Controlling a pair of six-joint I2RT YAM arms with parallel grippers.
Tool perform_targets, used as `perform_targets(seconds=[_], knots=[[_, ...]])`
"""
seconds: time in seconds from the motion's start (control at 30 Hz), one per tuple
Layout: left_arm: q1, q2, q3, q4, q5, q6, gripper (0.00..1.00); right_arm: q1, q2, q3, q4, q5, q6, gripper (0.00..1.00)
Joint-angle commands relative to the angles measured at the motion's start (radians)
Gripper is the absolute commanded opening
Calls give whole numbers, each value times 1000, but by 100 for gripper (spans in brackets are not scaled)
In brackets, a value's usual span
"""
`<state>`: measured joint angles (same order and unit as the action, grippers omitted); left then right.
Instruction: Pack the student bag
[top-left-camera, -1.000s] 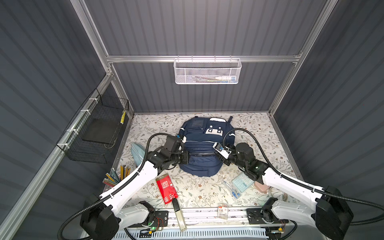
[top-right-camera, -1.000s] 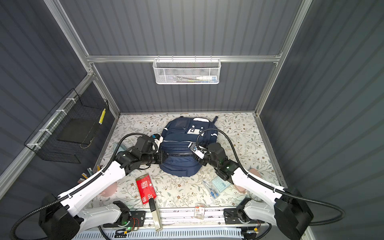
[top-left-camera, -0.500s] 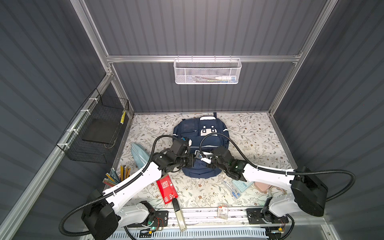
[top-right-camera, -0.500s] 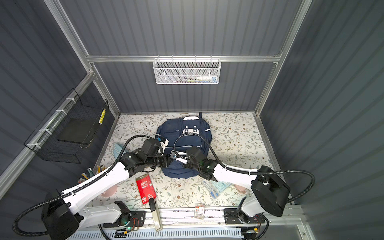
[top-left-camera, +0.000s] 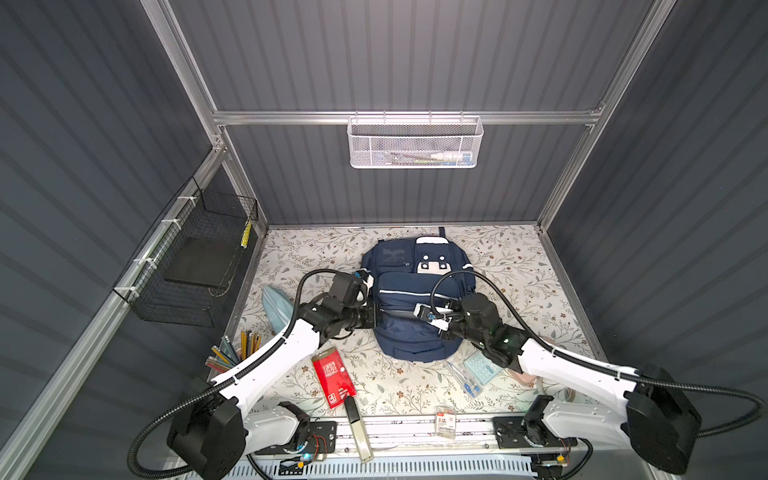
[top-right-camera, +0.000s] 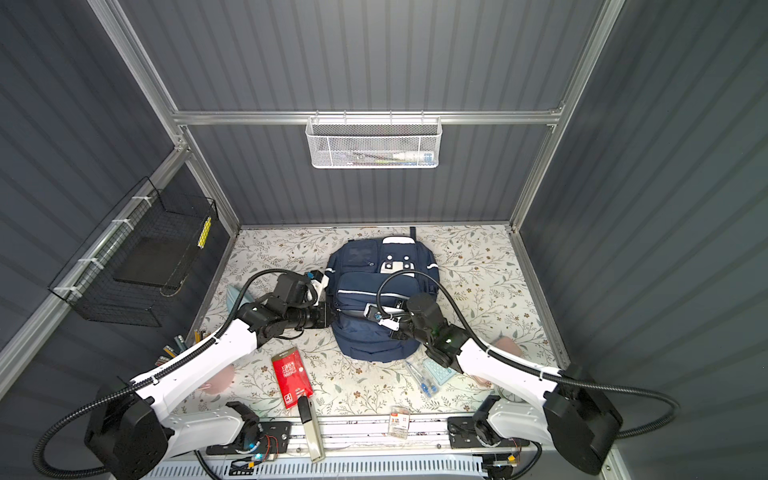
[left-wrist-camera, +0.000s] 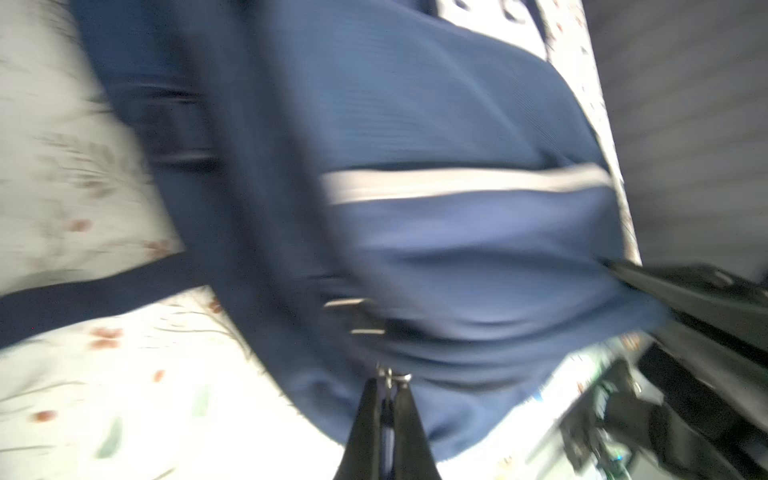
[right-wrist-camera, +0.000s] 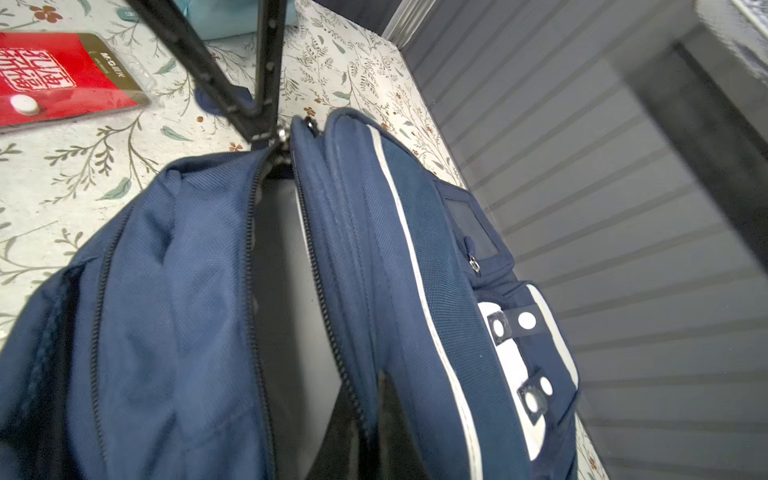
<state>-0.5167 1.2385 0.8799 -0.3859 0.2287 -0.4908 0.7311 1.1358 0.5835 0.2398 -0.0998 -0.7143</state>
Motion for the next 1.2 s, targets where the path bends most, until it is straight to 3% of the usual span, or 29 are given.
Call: perform_targets(seconds=[0.0,0.17,0.27,0.37,0.43,0.57,0.7,0.87,0.93,1.03,1.1,1.17], knots=[[168,39,-5,33,-124,6,0,-60,-114,-45,12,-156,39,0],[217,86,39,60,-126,23,0,-147,-147,-62,53,-225,101,0],[214,53,24,100,-30,-3,0,-150,-91,-20,29,-139,94,1],[183,3,5,87,0,-26,0,-146,-24,52,-16,-80,117,29],[144,-22,-5,84,2,-44,0,-111,33,99,-47,-31,126,38],[27,-37,-9,99,1,-98,0,60,152,183,-51,172,49,43],[9,-56,-5,139,65,-148,0,167,306,282,-21,332,13,45],[0,-86,-8,127,86,-165,0,226,421,376,17,380,6,52],[0,-101,-29,141,93,-180,0,232,451,404,17,377,17,46],[1,-112,-44,120,45,-155,0,228,453,397,24,328,4,14],[29,-97,-26,96,37,-111,0,204,427,367,11,204,-27,3],[81,-72,6,82,20,-67,0,163,401,363,-34,55,-49,0]])
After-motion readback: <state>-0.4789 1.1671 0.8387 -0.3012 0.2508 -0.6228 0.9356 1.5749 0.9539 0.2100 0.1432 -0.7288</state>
